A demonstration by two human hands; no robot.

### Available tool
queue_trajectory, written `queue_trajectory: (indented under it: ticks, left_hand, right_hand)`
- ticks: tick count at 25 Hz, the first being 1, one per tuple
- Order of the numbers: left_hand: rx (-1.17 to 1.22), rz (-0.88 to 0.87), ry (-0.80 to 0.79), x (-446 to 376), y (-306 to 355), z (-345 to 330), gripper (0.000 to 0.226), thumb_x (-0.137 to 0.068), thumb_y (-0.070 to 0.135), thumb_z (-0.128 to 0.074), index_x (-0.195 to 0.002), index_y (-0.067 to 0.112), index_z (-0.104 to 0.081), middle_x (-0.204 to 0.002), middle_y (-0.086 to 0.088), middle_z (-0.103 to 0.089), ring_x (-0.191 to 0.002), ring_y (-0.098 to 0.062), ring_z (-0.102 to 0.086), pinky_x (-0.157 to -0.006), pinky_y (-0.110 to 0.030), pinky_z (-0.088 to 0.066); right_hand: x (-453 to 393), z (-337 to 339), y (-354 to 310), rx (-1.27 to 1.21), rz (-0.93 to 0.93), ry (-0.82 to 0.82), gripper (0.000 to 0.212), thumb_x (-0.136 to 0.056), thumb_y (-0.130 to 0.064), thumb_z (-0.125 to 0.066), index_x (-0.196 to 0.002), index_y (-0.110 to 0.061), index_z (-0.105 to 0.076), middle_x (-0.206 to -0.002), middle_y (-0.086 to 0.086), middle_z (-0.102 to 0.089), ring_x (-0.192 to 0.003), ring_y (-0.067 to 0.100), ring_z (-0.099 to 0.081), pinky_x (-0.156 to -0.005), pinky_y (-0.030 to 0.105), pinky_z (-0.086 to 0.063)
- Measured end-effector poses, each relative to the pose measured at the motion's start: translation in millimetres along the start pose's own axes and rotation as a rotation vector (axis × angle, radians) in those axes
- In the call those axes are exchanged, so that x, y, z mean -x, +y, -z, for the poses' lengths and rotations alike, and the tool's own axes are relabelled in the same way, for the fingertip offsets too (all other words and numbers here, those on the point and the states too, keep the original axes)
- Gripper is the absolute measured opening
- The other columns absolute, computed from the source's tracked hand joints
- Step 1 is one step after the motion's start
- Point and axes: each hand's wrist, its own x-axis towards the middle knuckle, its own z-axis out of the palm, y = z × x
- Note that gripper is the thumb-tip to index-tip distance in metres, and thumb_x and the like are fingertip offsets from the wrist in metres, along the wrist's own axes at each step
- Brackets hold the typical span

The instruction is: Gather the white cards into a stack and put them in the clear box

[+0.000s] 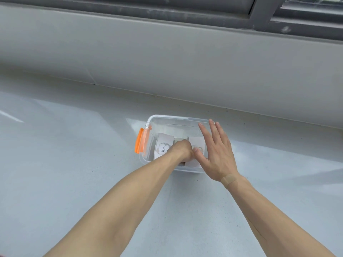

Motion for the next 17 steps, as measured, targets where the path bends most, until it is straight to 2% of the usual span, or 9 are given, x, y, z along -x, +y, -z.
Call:
queue_trajectory:
  ticks: [2,4,7,10,13,15,17]
  left_hand:
    - [0.016,0.033,-0.034,7.6,4.5,3.9,0.037,-0.086,0.037,-0.054,-0.062,0.009,-0.049,-0.06,-0.007,-0.055,-0.053,-0.024,-0.054,-0.062,-0.03,-0.047]
    - [-0.004,0.061,-0.056,16.5,6.1,8.5,0.037,-0.084,0.037,-0.052,-0.062,0.008,-0.052,-0.059,-0.008,-0.055,-0.05,-0.023,-0.052,-0.057,-0.029,-0.045]
    - [0.073,0.045,0.059,29.5,0.6,14.6,0.039,-0.085,0.048,-0.051,-0.079,0.01,-0.055,-0.065,-0.005,-0.056,-0.054,-0.022,-0.053,-0.058,-0.029,-0.043]
    - [0.064,-0.026,0.207,52.2,-7.7,20.0,0.044,-0.082,0.052,-0.051,-0.106,0.016,-0.059,-0.093,-0.001,-0.064,-0.078,-0.022,-0.058,-0.069,-0.031,-0.045]
    - [0.015,-0.151,0.258,74.6,-16.3,20.5,0.055,-0.081,0.052,-0.053,-0.129,0.024,-0.051,-0.125,-0.001,-0.06,-0.108,-0.023,-0.058,-0.09,-0.038,-0.048]
    - [0.006,-0.26,0.27,101.1,-24.5,20.6,0.058,-0.082,0.055,-0.054,-0.134,0.028,-0.047,-0.132,0.0,-0.054,-0.118,-0.021,-0.053,-0.098,-0.042,-0.045]
    - [-0.008,-0.341,0.301,126.3,-32.0,22.2,0.057,-0.082,0.057,-0.055,-0.133,0.032,-0.048,-0.131,0.005,-0.052,-0.12,-0.016,-0.051,-0.102,-0.04,-0.042]
  right_hand:
    - [0.7,3.6,-1.5,-0.017,-0.014,-0.009,0.065,-0.09,-0.045,-0.041,-0.149,-0.035,-0.014,-0.163,0.0,-0.006,-0.148,0.016,0.005,-0.119,0.048,-0.017]
    - [3.2,6.8,-3.4,0.0,-0.023,-0.017,0.063,-0.092,-0.044,-0.046,-0.148,-0.033,-0.018,-0.162,0.0,-0.009,-0.148,0.016,0.001,-0.118,0.048,-0.018]
    - [8.5,15.2,-4.9,0.025,-0.009,0.019,0.058,-0.092,-0.045,-0.049,-0.144,-0.029,-0.029,-0.16,0.001,-0.02,-0.146,0.021,-0.013,-0.115,0.046,-0.022]
    - [21.3,26.5,-4.2,0.021,-0.045,0.08,0.049,-0.091,-0.042,-0.054,-0.136,-0.026,-0.042,-0.154,0.001,-0.034,-0.141,0.023,-0.027,-0.111,0.044,-0.029]
    - [34.5,38.6,-5.2,0.02,-0.095,0.094,0.04,-0.092,-0.043,-0.055,-0.126,-0.024,-0.055,-0.141,-0.001,-0.051,-0.137,0.021,-0.034,-0.107,0.043,-0.032]
    - [46.6,55.6,-5.6,0.078,-0.086,0.036,0.036,-0.092,-0.046,-0.052,-0.12,-0.025,-0.061,-0.13,-0.004,-0.06,-0.132,0.02,-0.04,-0.103,0.041,-0.035]
    - [59.1,76.4,-7.5,0.108,-0.06,-0.053,0.035,-0.092,-0.049,-0.05,-0.117,-0.029,-0.062,-0.122,-0.008,-0.063,-0.125,0.018,-0.047,-0.096,0.037,-0.041]
